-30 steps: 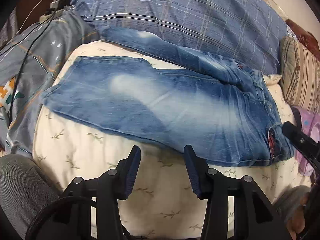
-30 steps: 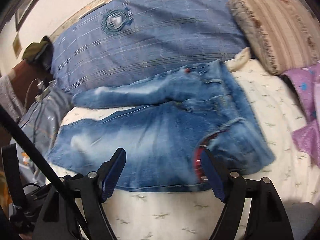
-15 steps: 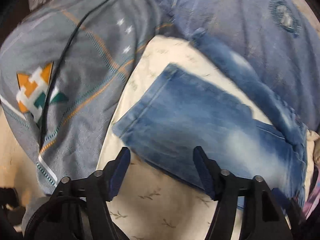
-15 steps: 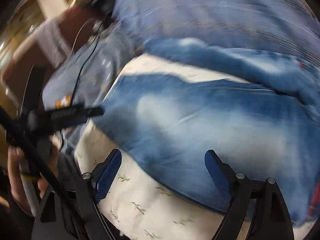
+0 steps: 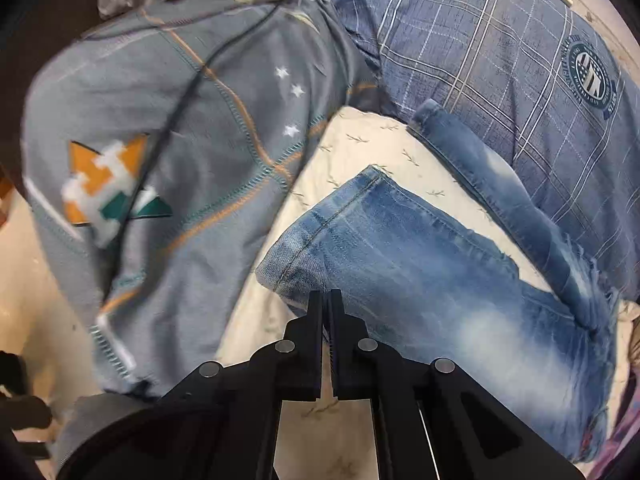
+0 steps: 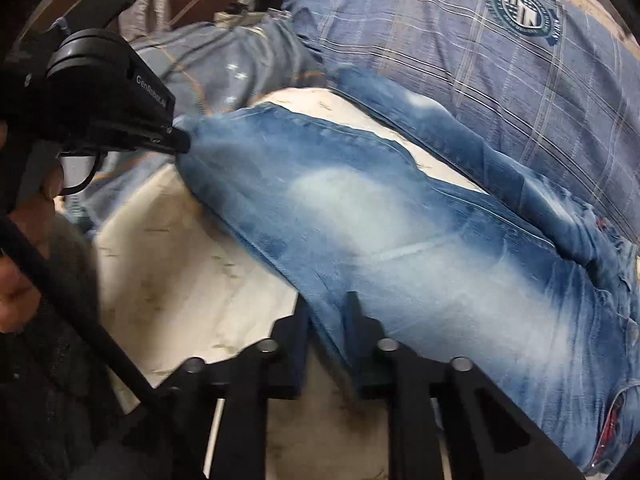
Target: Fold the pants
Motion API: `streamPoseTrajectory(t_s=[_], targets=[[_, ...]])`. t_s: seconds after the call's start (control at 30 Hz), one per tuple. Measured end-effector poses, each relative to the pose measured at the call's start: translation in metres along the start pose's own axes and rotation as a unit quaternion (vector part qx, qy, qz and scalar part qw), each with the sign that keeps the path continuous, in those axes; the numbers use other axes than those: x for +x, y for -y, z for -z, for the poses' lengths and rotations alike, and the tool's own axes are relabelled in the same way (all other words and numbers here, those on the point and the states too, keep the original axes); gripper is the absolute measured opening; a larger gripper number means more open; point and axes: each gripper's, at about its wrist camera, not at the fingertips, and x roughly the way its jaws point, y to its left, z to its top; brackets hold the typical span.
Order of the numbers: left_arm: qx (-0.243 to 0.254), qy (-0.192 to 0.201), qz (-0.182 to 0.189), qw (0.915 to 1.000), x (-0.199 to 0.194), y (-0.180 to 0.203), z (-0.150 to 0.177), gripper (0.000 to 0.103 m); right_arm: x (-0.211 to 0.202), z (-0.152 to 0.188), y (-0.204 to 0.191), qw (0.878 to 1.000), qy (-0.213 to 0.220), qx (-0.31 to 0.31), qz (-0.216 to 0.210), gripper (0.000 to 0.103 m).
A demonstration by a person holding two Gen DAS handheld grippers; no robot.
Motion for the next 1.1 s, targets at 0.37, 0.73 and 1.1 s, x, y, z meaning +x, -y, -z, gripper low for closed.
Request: streamPoseTrajectory(t_s=[0.37, 0.73, 1.1], targets=[[0.024, 0.074, -0.021, 0.9968, -0.049, 0.014, 0.017, 0.051, -0.035, -0.002, 0.059, 0.974, 0.015, 0.161, -0.159, 0.077], [0.176, 0.101, 0.152, 0.9672, -0.127, 0.144, 0.033, 0.061, -0.143, 0.003, 0.2, 0.94, 0.123, 0.313, -0.055, 0.084], [0.251, 0.033, 0.205, 0.9456, -0.017, 0.248, 0.02, 0.063, -0.085, -0.004, 0.387, 0.921, 0.025, 0.384, 0.059, 0.085]])
